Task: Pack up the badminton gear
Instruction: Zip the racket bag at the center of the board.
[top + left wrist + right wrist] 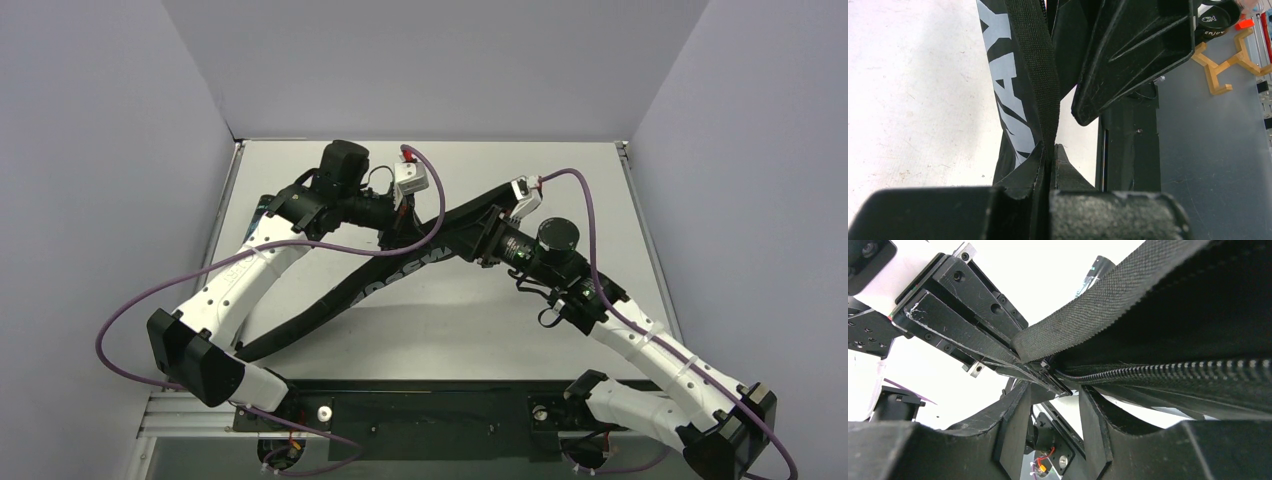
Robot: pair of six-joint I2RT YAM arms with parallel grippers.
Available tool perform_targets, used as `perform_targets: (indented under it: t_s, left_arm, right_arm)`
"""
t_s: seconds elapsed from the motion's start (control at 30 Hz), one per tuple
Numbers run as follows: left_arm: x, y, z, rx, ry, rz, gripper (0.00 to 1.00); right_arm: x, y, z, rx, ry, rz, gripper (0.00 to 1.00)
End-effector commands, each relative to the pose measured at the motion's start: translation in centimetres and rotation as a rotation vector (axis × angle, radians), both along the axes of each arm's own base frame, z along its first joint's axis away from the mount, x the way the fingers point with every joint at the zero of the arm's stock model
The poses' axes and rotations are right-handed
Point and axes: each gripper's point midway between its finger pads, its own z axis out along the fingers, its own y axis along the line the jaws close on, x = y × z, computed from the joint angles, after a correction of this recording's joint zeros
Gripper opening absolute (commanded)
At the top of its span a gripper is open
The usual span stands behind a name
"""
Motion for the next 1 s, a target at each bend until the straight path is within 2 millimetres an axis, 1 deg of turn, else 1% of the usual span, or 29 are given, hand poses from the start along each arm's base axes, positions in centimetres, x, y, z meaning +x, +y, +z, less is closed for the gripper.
perform_targets:
  t_s: [0.0,0.17,0.27,0.37,0.43,0.47,0.67,0.97]
  left_arm:
    - [-0.7,-0.2,3.3,-0.082,-0.067,-0.042,0.0]
    - [-0.8,-0.1,3.3,-0.082,-0.066,-0.042,0.0]
    - [-0.8,-0.1,3.3,-0.082,-0.066,-0.042,0.0]
    - [-0.9,-0.1,3.4,-0.083,-0.066,-0.044,0.0]
    - [-0.9,-0.1,3.3,-0.082,-0.065,-0.044,0.0]
    - [-0.9,-0.1,3.3,-0.081,-0.065,-0.044,0.0]
    - [-0.9,0.0,3.3,-0.078,-0.069,-0.044,0.0]
    - [-1.0,0.1,3.1,-0.075,-0.067,-0.045,0.0]
  right_arm:
    - [0.3,-0.2,2.1,0.037,-0.074,-0.02,0.33]
    - [0.5,-0.5,1.8,0.029,-0.066,-0.032,0.26]
    - [0.7,-0.6,1.8,0.031,-0.063,-0.04,0.19]
    - [0.7,-0.6,1.8,0.033,-0.062,-0.042,0.15]
    - [0.7,-0.6,1.9,0.037,-0.063,-0.042,0.08]
    - [0.7,-0.7,1.9,0.038,-0.064,-0.046,0.01]
    - [0.7,-1.5,2.1,0.035,-0.071,-0.071,0.0]
    - [0.9,-4.6,3.5,0.059,-0.089,-0.135,0.0]
